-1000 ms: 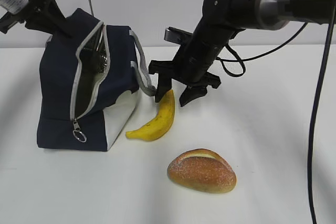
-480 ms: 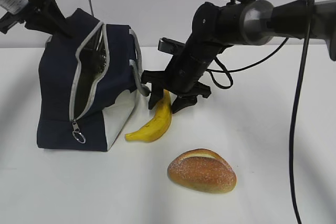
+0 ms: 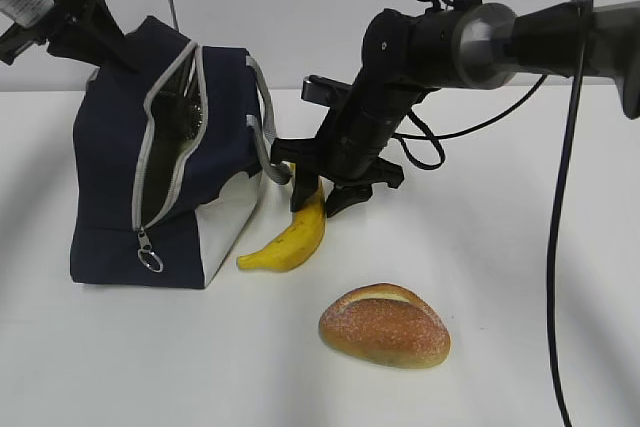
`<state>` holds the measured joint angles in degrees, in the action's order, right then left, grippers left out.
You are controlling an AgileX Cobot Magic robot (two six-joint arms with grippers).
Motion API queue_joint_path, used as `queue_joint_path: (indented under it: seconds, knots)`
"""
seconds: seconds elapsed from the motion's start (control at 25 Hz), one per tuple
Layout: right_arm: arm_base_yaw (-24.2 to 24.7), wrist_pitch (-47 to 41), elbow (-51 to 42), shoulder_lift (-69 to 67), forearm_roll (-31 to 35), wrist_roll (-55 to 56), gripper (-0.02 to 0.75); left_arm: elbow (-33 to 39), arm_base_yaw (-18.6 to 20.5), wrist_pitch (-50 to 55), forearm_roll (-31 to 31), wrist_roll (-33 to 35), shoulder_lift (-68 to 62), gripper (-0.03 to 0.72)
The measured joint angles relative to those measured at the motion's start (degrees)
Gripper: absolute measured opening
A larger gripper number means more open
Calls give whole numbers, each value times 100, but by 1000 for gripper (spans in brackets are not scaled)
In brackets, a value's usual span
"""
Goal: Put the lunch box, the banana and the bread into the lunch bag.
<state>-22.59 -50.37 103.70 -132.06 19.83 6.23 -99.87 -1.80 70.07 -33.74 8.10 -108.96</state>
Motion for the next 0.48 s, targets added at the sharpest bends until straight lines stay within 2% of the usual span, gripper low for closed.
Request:
queue_joint_path:
  seconds: [0.48]
  knots:
    - [-115,177,0,-116,20,43,405,0,0,12,0,0,0,-3]
